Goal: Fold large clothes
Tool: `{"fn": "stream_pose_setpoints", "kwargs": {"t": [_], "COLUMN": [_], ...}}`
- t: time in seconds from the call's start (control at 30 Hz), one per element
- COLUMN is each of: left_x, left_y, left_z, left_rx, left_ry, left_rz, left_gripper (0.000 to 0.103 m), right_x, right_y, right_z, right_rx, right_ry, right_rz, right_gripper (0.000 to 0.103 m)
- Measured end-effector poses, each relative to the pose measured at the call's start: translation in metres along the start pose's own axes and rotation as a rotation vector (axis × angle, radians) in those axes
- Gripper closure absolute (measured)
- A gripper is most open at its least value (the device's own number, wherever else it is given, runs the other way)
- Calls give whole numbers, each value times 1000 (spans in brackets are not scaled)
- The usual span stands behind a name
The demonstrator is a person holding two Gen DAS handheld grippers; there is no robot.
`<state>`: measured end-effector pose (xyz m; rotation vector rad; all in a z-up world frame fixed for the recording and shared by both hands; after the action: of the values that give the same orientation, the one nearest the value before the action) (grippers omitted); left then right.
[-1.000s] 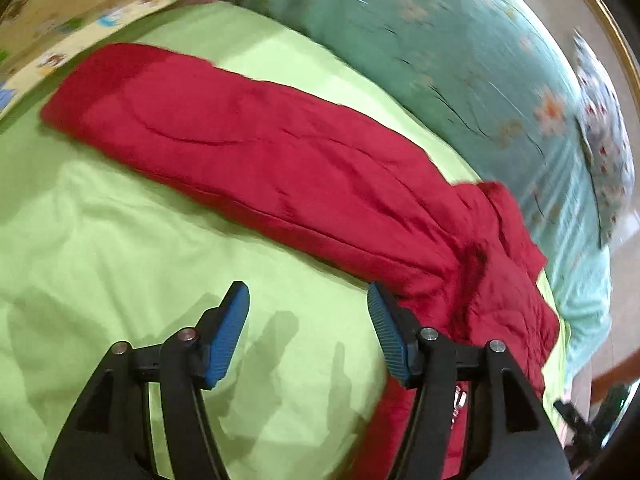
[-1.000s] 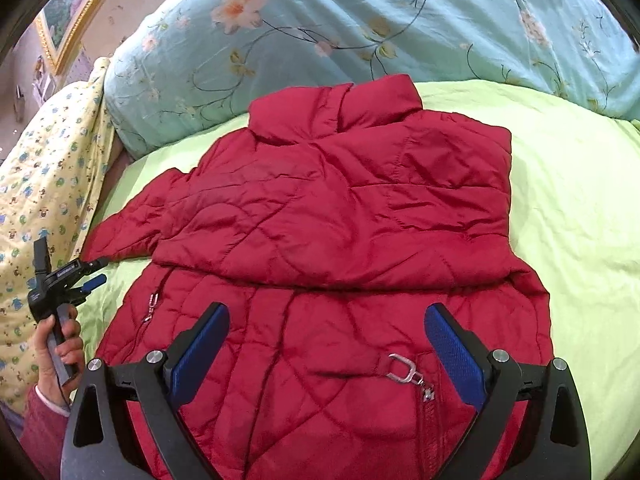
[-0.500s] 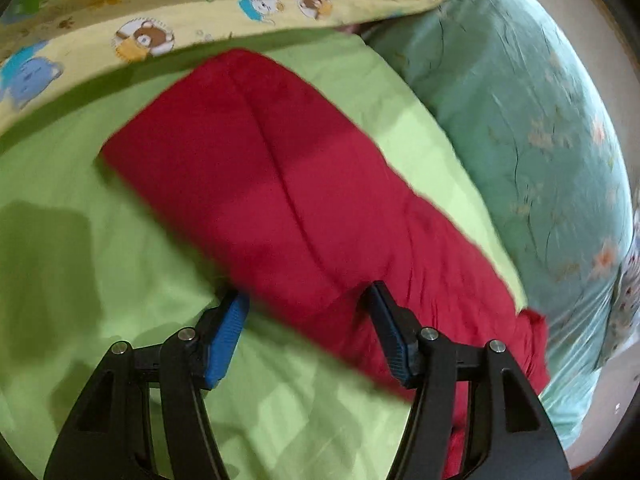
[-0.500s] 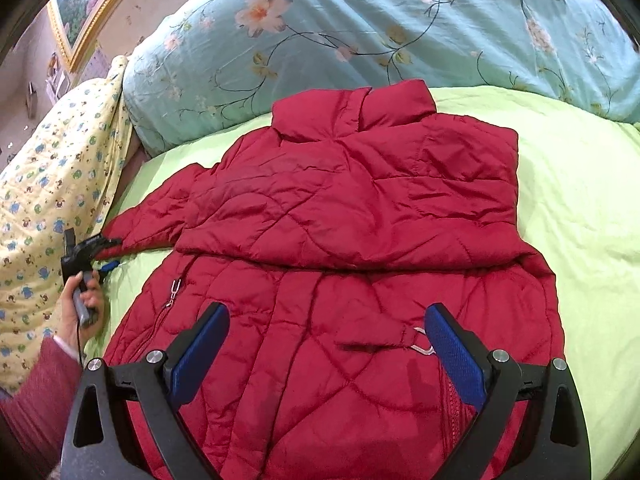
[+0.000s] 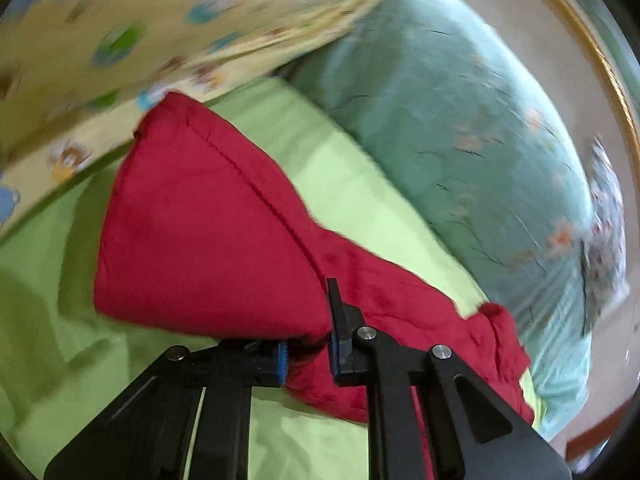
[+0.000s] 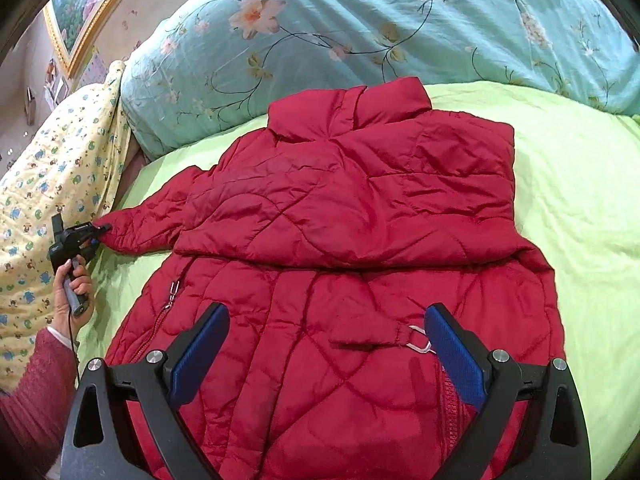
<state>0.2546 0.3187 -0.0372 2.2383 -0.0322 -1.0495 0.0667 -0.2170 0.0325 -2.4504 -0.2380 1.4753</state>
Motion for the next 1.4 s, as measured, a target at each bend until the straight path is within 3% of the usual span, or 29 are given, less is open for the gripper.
{"fn": "stream_pose_setpoints", "kwargs": {"t": [0.2, 0.37, 0.67, 0.93, 1.4], "left_x": [-7, 1, 24, 53, 121], "left_y": [80, 154, 256, 314, 344], "left_z": [17, 53, 118, 172, 244], "left_rx": [166, 317, 540, 669, 717], "left_ry": [10, -49, -129, -209, -382], "left_rz": [75, 168, 196, 221, 229], "left_gripper": [91, 91, 91, 91, 91], "right_x": [-3, -8, -20, -17, -9], "right_y": [3, 9, 34, 59, 105], "right_z": [-1, 1, -2, -4, -28], "right_rx": [13, 23, 84, 147, 285], "right_ry": [7, 12, 27, 29, 42], "right_rz": [-9, -15, -34, -62, -162], "right_gripper": [4, 4, 4, 4, 4]}}
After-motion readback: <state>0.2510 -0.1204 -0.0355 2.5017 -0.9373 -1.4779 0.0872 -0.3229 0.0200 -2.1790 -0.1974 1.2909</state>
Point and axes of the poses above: each gripper's, at about its wrist camera, not at the fingertips, and x roughly the way its jaws point, y to its right, z to its underside, the point moved 2 cm from there along x, roughly the way its jaws point, and after that the axes turned 12 degrees about -y, right-handed, at the moved point
